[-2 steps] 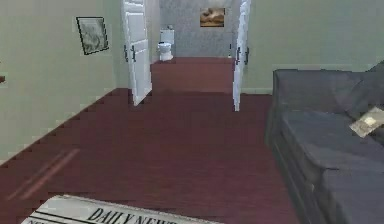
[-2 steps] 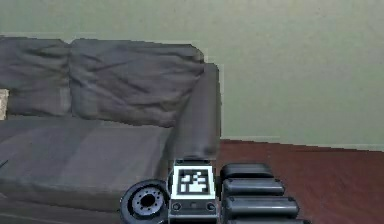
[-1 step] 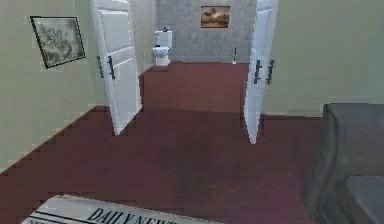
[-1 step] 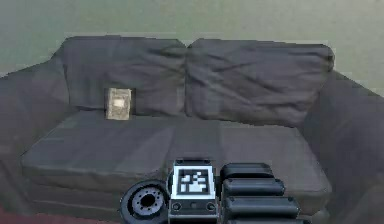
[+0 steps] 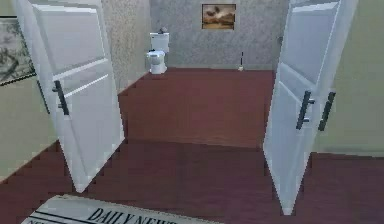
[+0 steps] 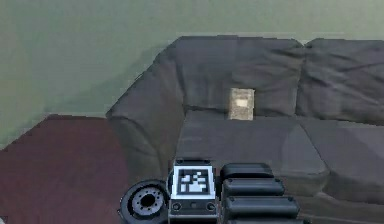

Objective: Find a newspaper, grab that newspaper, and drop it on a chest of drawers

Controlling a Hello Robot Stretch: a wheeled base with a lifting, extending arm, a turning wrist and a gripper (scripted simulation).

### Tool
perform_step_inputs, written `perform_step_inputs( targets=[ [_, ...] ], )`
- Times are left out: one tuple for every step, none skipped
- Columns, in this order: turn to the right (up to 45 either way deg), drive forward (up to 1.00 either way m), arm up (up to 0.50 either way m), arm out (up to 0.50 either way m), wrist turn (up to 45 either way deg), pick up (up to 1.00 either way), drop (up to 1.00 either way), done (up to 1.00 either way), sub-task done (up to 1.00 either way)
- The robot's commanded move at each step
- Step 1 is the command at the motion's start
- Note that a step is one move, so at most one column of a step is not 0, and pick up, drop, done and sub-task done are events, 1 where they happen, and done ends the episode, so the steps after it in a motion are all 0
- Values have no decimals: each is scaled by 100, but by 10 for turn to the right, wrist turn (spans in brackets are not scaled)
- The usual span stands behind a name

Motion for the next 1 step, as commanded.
perform_step_inputs(
  targets=[
    [30,0,0,0,0,0,0,0,0]
  ],
)
